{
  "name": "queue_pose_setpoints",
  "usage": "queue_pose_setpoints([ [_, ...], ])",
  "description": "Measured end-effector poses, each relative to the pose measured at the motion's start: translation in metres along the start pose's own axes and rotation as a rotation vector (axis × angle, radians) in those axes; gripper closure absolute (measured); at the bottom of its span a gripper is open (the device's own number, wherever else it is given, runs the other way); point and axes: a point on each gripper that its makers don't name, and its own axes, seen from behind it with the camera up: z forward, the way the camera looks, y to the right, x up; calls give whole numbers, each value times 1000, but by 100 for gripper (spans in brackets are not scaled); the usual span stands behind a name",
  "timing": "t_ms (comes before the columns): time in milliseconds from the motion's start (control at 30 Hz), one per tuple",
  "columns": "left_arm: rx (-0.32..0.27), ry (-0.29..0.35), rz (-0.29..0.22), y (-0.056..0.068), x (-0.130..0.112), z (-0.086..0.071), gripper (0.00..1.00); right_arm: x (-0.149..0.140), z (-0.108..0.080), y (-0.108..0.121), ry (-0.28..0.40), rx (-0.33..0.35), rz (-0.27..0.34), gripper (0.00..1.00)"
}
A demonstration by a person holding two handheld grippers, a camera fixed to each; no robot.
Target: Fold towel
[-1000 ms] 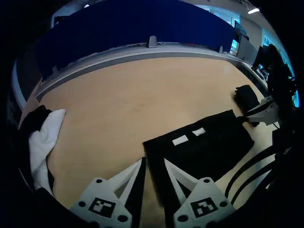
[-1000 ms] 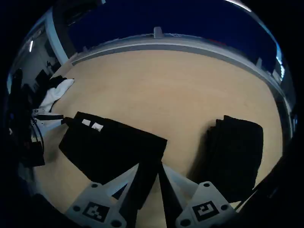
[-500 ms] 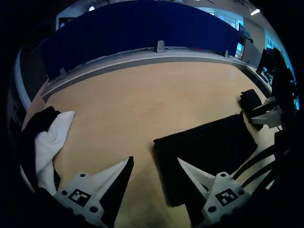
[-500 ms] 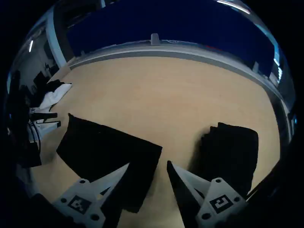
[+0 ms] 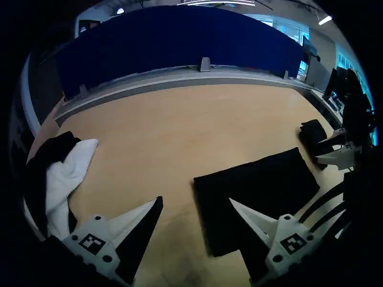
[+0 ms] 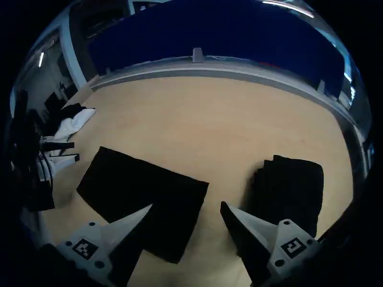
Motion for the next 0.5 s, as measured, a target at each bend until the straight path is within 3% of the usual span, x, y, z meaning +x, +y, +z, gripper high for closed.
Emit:
queue_pose_setpoints([
  [500,38,27,-40,-9,-7,-35,8,-12,-16,-7,-2,24,-37,0],
])
